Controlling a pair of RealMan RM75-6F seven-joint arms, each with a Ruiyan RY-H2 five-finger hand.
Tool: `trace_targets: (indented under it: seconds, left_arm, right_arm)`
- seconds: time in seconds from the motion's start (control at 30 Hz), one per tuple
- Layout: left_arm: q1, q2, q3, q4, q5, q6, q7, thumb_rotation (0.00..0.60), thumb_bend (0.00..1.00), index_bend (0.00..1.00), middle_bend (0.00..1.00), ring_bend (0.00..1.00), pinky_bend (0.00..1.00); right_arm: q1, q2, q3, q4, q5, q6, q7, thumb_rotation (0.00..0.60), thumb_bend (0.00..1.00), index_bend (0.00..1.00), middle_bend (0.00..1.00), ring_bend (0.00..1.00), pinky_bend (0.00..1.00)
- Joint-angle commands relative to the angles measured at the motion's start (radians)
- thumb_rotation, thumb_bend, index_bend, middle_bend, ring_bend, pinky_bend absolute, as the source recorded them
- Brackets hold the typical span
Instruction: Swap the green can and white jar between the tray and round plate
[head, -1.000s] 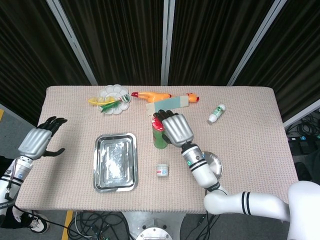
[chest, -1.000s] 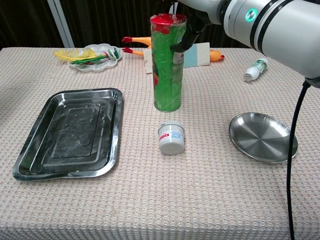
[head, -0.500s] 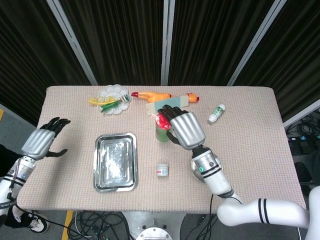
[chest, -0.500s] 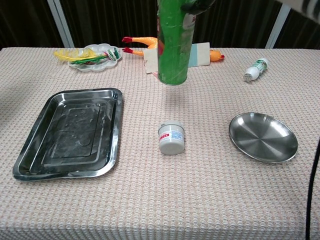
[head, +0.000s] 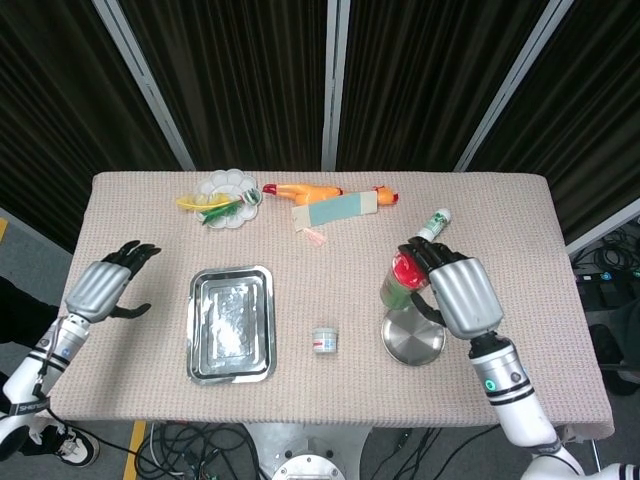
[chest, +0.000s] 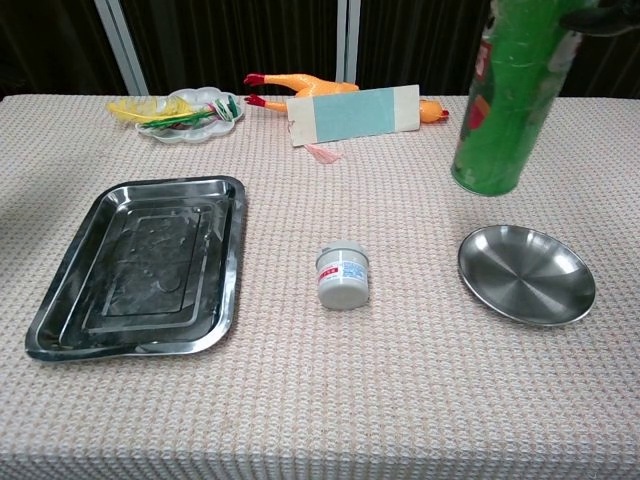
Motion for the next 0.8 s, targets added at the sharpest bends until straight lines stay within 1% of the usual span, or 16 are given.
trace_targets:
  seconds: [0.03,0.17,0.3,0.43,0.7,0.77,0.8]
  left_arm:
    - [0.000,-0.003,0.002,0.002,-0.001,-0.002,0.000,0.600,0.18,0.09,0.07,0.00,0.23]
    - [0.000,-0.010,0.006,0.005,0.000,-0.003,0.000,0.600,0.18,0.09,0.07,0.00,0.23]
    - [-0.003,-0.018,0.010,0.010,0.003,-0.008,0.003,0.600,0.18,0.09,0.07,0.00,0.23]
    - [-0.006,-0.023,0.010,0.013,0.004,-0.010,0.003,0.600,0.18,0.09,0.07,0.00,0.23]
    - [-0.004,-0.038,0.013,0.026,0.013,0.005,0.003,0.600,0.18,0.09,0.07,0.00,0.23]
    - [-0.004,-0.038,0.012,0.027,0.014,0.008,0.003,0.600,0.18,0.09,0.07,0.00,0.23]
    - [-0.004,-0.039,0.012,0.027,0.015,0.011,0.004,0.600,0.18,0.09,0.07,0.00,0.23]
  right_arm:
    - [-0.044,0.040,-0.041,-0.014,-0.039,0.010,0.032,0.600,0.36,0.49,0.44,0.39,0.60]
    - [-0.074,0.063,-0.076,-0.013,-0.058,-0.007,0.054,0.600,0.36,0.49,0.44,0.39,0.60]
    - [-0.095,0.063,-0.104,0.005,-0.080,-0.030,0.076,0.600,0.36,0.49,0.44,0.39,0.60]
    - [-0.105,0.045,-0.109,0.032,-0.095,-0.045,0.092,0.600,0.36,0.49,0.44,0.39,0.60]
    - [-0.103,0.012,-0.108,0.079,-0.078,-0.095,0.094,0.600,0.35,0.50,0.44,0.39,0.58]
    - [-0.101,0.009,-0.109,0.088,-0.081,-0.106,0.090,0.600,0.35,0.48,0.43,0.37,0.55]
    - [-0.100,0.011,-0.111,0.092,-0.081,-0.115,0.086,0.600,0.33,0.44,0.42,0.35,0.53]
